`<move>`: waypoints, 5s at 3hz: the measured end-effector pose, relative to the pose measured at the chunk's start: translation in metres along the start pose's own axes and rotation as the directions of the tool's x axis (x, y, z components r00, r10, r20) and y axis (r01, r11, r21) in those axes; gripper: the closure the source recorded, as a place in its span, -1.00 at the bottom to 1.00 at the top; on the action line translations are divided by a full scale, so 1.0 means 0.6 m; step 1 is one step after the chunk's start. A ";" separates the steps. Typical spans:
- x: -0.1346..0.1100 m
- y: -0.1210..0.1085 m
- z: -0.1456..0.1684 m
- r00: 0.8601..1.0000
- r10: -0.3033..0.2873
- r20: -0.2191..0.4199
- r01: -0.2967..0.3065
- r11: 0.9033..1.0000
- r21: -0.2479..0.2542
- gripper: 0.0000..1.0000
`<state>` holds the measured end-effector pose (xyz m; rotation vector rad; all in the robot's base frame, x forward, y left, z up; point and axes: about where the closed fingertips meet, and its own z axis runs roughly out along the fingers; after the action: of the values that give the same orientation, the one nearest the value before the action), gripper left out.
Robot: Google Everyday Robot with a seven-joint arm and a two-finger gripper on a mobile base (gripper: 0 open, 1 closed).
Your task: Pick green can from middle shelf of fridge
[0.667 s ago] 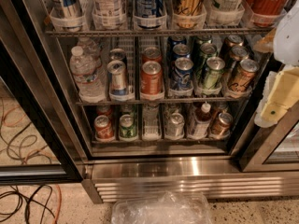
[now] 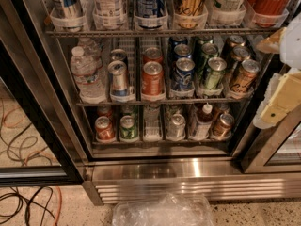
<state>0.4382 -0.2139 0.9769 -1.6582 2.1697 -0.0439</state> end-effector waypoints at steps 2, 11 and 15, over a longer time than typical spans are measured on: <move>-0.044 0.067 0.057 0.952 -0.006 0.307 -0.018 0.997 0.077 -1.00; -0.114 0.120 0.245 0.624 0.243 0.743 -0.458 0.884 0.095 -1.00; 0.009 0.078 0.284 0.530 0.235 0.814 -0.668 0.707 0.231 -1.00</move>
Offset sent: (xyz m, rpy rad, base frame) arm 0.0025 0.0994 -0.0291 0.4485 -0.4070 0.1174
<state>0.4512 -0.1684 0.8067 -0.5346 1.6441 0.1620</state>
